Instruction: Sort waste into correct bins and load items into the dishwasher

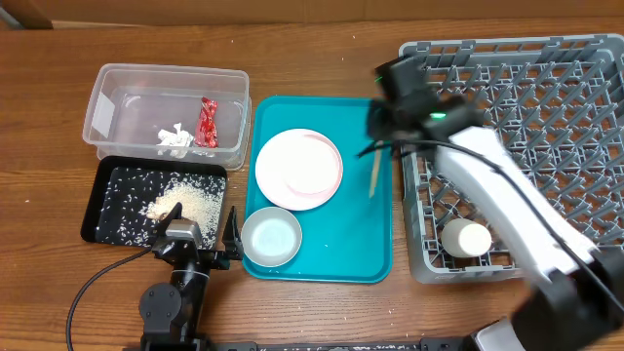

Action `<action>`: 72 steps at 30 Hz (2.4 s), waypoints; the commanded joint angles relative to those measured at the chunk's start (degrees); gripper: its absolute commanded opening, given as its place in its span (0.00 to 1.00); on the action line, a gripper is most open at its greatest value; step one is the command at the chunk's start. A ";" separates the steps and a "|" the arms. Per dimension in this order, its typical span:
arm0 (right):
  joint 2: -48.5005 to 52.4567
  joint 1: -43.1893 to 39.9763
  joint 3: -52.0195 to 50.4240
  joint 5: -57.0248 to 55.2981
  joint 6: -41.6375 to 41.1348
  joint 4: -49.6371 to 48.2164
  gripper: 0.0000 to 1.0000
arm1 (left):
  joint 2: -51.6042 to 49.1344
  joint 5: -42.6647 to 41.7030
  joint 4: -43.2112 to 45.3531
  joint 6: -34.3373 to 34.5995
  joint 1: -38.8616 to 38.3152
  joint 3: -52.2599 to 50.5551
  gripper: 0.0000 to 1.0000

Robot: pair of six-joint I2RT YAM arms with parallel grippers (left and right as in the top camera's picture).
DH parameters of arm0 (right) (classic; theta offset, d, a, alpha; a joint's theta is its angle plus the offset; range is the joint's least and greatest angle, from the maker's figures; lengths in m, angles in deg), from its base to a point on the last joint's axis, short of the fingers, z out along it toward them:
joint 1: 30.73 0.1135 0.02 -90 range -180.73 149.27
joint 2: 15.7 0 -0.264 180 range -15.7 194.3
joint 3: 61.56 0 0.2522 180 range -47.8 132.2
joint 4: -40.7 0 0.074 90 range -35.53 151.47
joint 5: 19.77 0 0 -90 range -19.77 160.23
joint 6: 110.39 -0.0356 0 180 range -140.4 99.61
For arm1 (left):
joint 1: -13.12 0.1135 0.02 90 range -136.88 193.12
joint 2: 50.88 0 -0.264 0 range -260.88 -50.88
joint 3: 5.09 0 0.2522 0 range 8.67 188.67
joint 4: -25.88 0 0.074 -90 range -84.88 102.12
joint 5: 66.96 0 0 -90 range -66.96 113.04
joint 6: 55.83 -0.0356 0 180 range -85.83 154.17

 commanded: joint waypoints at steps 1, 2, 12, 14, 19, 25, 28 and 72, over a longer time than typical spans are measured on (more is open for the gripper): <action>-1.55 -4.28 0.68 -4.24 13.68 -0.98 0.04 | 0.48 -0.17 -0.15 0.55 0.52 -0.20 1.00; -1.51 -5.31 0.63 -2.93 18.14 -1.29 0.04 | 0.48 -0.17 -0.15 0.55 0.52 -0.20 1.00; 6.95 -9.77 0.11 1.79 26.77 2.21 0.04 | 0.48 -0.17 -0.15 0.55 0.52 -0.20 1.00; 7.23 -9.53 0.11 1.81 24.55 3.52 0.18 | 0.48 -0.17 -0.15 0.55 0.52 -0.20 1.00; 4.07 -7.19 0.98 7.98 19.58 5.79 0.34 | 0.48 -0.17 -0.15 0.55 0.52 -0.20 1.00; 2.36 -1.03 0.52 19.58 12.41 6.71 0.49 | 0.48 -0.17 -0.15 0.55 0.52 -0.20 1.00; 3.23 3.02 -1.42 18.97 4.02 4.66 0.51 | 0.48 -0.17 -0.15 0.57 0.52 -0.20 1.00; 3.41 7.96 -3.91 -1.05 -4.85 -4.76 0.04 | 0.48 -0.17 -0.15 0.57 0.52 -0.20 1.00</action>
